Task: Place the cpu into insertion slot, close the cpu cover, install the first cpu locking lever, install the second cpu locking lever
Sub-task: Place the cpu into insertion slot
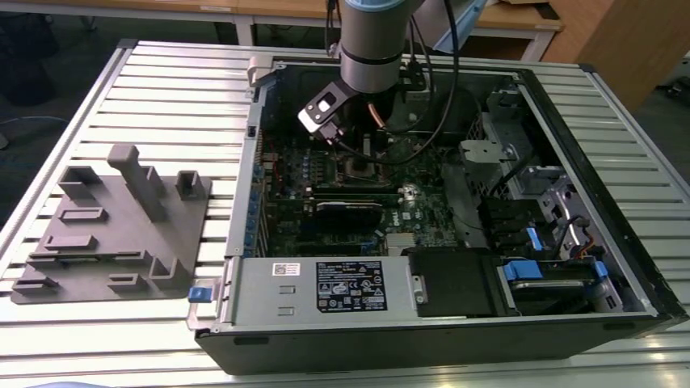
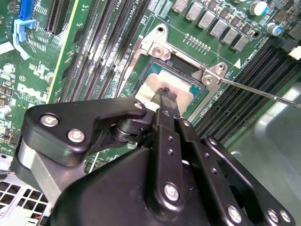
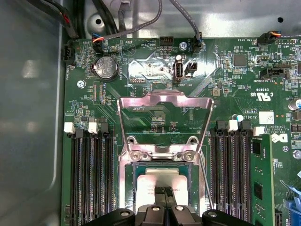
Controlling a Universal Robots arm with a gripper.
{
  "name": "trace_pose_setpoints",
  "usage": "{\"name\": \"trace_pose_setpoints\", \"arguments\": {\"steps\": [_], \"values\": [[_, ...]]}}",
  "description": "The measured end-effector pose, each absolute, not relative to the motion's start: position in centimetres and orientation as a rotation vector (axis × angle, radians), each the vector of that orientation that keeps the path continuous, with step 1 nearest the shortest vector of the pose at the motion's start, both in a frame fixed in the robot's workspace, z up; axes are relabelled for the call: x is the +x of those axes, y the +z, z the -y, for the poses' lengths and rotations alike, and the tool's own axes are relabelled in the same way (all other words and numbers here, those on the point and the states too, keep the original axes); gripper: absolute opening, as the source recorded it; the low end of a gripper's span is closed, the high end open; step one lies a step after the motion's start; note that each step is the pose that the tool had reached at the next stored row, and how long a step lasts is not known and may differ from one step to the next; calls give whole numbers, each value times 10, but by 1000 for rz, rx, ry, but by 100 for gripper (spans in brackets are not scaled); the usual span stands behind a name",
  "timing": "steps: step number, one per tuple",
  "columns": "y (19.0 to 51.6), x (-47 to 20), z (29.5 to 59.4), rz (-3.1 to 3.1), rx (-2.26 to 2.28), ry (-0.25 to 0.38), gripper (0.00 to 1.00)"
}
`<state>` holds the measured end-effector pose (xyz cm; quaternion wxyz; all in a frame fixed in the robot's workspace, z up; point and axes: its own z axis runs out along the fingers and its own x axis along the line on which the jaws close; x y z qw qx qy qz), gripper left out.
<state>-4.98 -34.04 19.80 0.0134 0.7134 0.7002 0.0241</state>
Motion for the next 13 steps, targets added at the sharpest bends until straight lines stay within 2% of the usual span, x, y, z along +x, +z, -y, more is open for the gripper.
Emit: {"name": "trace_pose_setpoints", "arguments": {"steps": [13], "values": [[217, -50, 340, -2181, 2222, 75, 11]]}}
